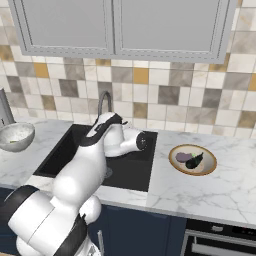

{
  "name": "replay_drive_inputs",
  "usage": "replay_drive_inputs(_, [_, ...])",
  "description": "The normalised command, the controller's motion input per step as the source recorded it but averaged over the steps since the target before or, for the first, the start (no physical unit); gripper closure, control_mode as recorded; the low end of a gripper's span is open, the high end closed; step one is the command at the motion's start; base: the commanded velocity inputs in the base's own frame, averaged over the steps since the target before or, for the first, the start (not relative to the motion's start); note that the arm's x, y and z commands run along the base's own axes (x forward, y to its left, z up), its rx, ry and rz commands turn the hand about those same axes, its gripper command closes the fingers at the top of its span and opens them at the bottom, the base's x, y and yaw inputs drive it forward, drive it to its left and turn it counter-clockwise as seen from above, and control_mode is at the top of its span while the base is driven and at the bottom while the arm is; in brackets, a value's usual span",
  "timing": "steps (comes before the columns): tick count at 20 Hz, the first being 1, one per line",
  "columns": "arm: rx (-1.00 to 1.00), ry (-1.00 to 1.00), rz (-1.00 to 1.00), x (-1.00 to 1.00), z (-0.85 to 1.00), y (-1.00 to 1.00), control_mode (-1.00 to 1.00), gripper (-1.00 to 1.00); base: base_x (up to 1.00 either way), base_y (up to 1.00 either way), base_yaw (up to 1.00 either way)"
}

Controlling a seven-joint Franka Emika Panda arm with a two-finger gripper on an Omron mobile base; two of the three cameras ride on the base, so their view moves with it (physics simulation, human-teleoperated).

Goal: Pick the eggplants from the sink and place them in one bowl. Place the kiwi in the other bowl. Then turn off the sink faucet.

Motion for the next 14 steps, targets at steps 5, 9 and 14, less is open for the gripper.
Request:
replay_drive_inputs(5, [0.01, 0.00, 0.00, 0.33, 0.00, -0.02, -1.00, -1.00, 0.00, 0.00, 0.00])
replay_drive_inputs(9, [0.00, 0.00, 0.00, 0.24, 0.00, -0.06, -1.00, -1.00, 0.00, 0.00, 0.00])
replay_drive_inputs(14, [0.00, 0.00, 0.00, 0.16, -0.01, -0.05, -1.00, -1.00, 0.00, 0.00, 0.00])
